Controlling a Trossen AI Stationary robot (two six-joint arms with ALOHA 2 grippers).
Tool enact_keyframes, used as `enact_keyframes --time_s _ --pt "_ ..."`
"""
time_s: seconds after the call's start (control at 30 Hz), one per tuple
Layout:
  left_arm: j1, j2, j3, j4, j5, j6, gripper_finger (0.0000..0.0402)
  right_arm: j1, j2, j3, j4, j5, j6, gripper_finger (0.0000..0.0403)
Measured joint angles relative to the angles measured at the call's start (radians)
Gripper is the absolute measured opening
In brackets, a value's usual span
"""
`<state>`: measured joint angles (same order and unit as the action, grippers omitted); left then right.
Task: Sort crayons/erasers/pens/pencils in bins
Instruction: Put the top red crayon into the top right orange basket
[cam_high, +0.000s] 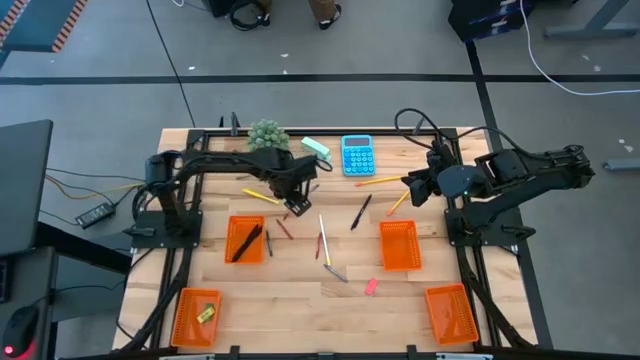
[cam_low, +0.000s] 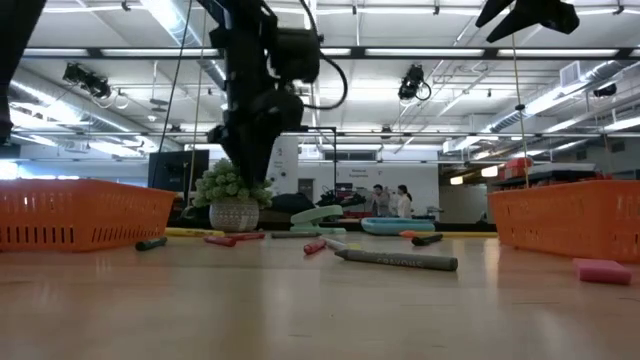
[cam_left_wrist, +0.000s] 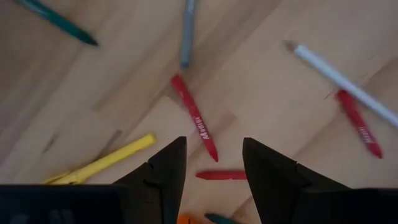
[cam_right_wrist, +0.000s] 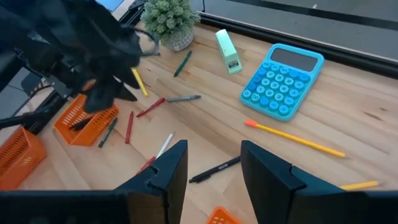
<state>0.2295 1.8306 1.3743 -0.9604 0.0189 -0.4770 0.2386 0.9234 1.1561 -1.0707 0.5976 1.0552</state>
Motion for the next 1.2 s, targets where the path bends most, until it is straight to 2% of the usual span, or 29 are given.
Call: enact_keyframes --time_s 0.2,0.43,0.87,1.2 --pt "0.001 0.066 0.0 -0.035 0.001 0.002 0.0169 0.0 0.0 0.0 0.0 -0.003 0.015 0.0154" --pt "-0.006 0.081 0.0 -0.033 0.005 -0.002 0.0179 0.0 0.0 0.0 0.0 -0.009 0.019 0.0154" --pt "-0.01 0.084 0.0 0.002 -0.016 -0.125 0.0229 0.0 0.0 0.0 0.0 -0.008 0.044 0.0154" --pt "-0.027 0.113 -0.007 0.026 -0.051 -0.17 0.0214 0.0 0.0 0.0 0.0 -0.008 0.097 0.0154"
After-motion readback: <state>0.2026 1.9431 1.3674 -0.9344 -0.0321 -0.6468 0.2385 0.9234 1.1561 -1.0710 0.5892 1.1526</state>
